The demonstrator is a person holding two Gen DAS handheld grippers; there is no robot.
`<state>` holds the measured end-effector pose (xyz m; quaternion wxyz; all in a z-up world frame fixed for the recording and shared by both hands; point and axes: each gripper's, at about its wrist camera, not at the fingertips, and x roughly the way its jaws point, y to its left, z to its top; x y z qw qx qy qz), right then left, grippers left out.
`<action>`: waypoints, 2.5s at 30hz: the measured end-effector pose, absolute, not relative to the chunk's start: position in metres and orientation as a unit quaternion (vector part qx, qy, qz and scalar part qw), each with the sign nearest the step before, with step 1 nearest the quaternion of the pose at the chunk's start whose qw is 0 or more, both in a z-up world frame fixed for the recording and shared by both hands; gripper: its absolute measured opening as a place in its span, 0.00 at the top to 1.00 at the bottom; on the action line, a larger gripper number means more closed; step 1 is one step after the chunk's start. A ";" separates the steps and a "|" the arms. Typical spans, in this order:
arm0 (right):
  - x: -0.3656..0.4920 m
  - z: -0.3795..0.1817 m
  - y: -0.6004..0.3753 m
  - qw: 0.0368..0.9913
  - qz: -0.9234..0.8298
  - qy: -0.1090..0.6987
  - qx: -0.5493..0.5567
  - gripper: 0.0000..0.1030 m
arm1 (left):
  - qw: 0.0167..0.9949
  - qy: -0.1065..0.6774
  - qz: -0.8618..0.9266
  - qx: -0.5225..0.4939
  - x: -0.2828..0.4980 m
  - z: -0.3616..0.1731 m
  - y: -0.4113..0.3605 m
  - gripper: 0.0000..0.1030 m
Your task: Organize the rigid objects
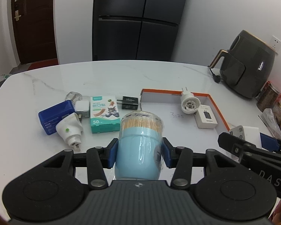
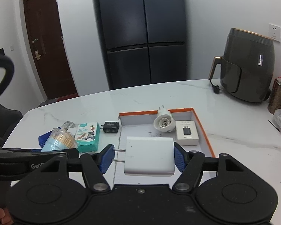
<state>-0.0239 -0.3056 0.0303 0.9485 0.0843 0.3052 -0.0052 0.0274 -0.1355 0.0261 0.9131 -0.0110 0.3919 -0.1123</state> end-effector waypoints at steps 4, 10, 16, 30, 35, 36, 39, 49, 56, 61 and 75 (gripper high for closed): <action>-0.026 0.031 -0.314 0.949 -0.012 0.303 0.088 0.23 | 0.912 0.393 -0.119 -0.008 0.027 0.026 -0.143 0.53; -0.027 0.032 -0.324 0.949 -0.021 0.301 0.093 0.23 | 0.911 0.394 -0.125 -0.002 0.027 0.026 -0.152 0.53; -0.028 0.032 -0.332 0.950 -0.030 0.297 0.094 0.23 | 0.910 0.393 -0.133 0.003 0.029 0.026 -0.160 0.53; -0.031 0.033 -0.350 0.950 -0.049 0.293 0.100 0.23 | 0.907 0.393 -0.152 0.013 0.030 0.025 -0.178 0.53; -0.032 0.033 -0.357 0.949 -0.058 0.292 0.103 0.23 | 0.905 0.394 -0.161 0.017 0.030 0.024 -0.185 0.53; -0.033 0.032 -0.358 0.949 -0.059 0.292 0.103 0.23 | 0.905 0.393 -0.162 0.017 0.030 0.024 -0.186 0.53; -0.034 0.033 -0.360 0.949 -0.063 0.292 0.104 0.23 | 0.905 0.393 -0.165 0.018 0.031 0.024 -0.188 0.53; -0.034 0.032 -0.365 0.948 -0.068 0.293 0.107 0.23 | 0.903 0.394 -0.169 0.021 0.033 0.022 -0.193 0.53; -0.033 0.031 -0.366 0.948 -0.069 0.293 0.107 0.23 | 0.903 0.394 -0.169 0.020 0.033 0.021 -0.193 0.53; -0.033 0.031 -0.366 0.948 -0.068 0.293 0.107 0.23 | 0.903 0.395 -0.169 0.020 0.034 0.021 -0.195 0.53; -0.028 0.028 -0.368 0.947 -0.066 0.296 0.105 0.23 | 0.902 0.397 -0.167 0.022 0.038 0.018 -0.198 0.53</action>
